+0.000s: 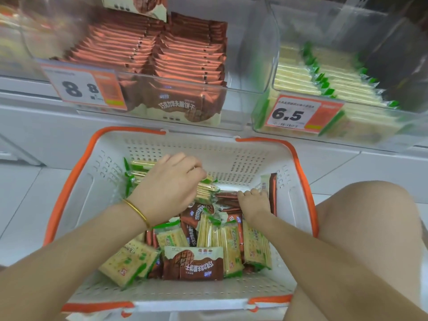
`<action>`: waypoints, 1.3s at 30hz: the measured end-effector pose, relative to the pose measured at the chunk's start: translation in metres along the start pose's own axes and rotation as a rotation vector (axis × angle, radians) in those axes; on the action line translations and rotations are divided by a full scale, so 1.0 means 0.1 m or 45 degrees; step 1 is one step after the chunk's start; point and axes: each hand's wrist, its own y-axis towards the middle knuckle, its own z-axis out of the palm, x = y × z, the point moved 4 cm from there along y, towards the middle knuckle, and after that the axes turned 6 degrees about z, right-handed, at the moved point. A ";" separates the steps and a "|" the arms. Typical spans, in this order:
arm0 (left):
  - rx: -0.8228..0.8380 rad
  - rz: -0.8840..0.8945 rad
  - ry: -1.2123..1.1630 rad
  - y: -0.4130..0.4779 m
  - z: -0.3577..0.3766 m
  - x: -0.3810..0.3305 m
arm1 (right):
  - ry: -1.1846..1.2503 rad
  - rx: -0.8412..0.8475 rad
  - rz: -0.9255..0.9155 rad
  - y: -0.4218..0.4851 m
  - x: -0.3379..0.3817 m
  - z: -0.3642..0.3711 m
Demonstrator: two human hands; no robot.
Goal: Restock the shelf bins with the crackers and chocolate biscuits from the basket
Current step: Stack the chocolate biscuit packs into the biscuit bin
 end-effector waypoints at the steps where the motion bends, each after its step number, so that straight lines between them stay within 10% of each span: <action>1: 0.014 -0.007 -0.006 0.00 0.01 0.01 | 0.009 -0.024 -0.007 -0.04 0.01 -0.01; 10: 0.132 -0.075 -0.177 0.04 0.18 -0.02 | 0.186 -0.119 -0.133 -0.42 -0.05 -0.57; 19: 0.379 -0.217 -0.440 -0.02 0.24 -0.29 | 2.261 0.270 -0.007 -1.03 -0.13 -1.27; 22: 0.158 -0.381 -0.555 0.02 0.08 -0.12 | 2.310 0.237 -0.127 -1.08 -0.11 -1.43; 27: -0.170 -0.753 -1.624 0.04 -0.31 0.21 | 1.693 -0.377 -0.208 -1.09 -0.26 -1.79; 32: -0.414 -0.700 -1.951 0.03 -0.72 0.33 | 1.951 -0.133 -0.491 -1.25 -0.21 -2.20; 36: -0.753 -0.785 -1.768 0.09 -1.12 0.71 | 2.037 -0.216 -0.626 -1.15 -0.27 -2.87; 39: -0.930 -0.777 -0.852 0.08 -1.43 1.19 | 2.002 -0.443 -0.549 -0.75 -0.31 -3.44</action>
